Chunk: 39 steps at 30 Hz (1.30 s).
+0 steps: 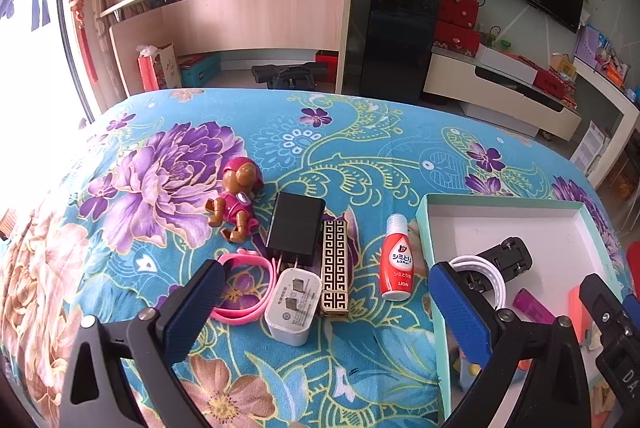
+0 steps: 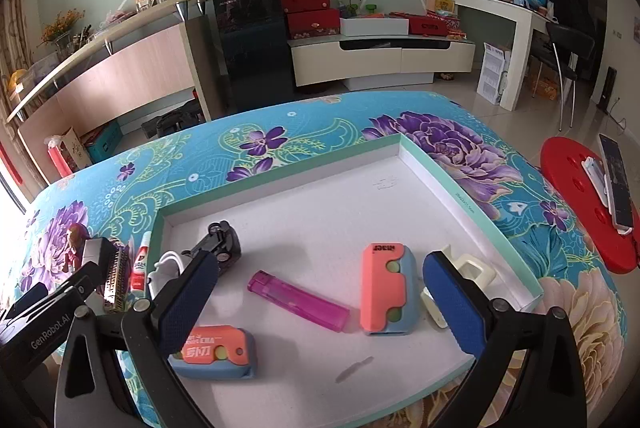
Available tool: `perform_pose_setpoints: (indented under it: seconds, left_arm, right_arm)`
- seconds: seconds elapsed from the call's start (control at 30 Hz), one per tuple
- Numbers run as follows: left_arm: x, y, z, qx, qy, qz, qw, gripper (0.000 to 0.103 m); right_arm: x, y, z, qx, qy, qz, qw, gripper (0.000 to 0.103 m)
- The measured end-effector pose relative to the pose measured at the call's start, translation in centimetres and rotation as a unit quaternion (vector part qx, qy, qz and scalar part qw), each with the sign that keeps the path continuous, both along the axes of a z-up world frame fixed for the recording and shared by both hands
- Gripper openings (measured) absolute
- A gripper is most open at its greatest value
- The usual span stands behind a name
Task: Organize rigid objects
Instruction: 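Move both grippers back toward the white plug charger and pink band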
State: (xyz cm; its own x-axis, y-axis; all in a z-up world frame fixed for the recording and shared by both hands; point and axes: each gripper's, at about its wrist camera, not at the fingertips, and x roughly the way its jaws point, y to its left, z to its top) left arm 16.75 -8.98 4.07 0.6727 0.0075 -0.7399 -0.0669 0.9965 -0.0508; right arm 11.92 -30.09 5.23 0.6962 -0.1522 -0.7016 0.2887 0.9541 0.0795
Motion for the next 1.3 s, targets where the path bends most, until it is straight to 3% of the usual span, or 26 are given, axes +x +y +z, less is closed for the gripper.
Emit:
perform_pose_setpoints:
  seconds: [0.27,0.63,1.3]
  left_arm:
    - [-0.1,3.2,1.6,0.015,-0.004,0.035,0.9993,0.103]
    - [0.1,8.0,1.2,0.034,0.026,0.057,0.9974,0.103]
    - [0.1,15.9,-1.5,-0.050,0.076,0.101,0.9908,0.103]
  right_arm:
    - [0.8,3.2,-0.2,0.001,0.010,0.053,0.999,0.102]
    - [1.4,7.5,-0.2,0.021,0.017,0.117,0.993,0.102]
    - [2.4,15.3,-1.8,0.008,0.055,0.199,0.978,0.102]
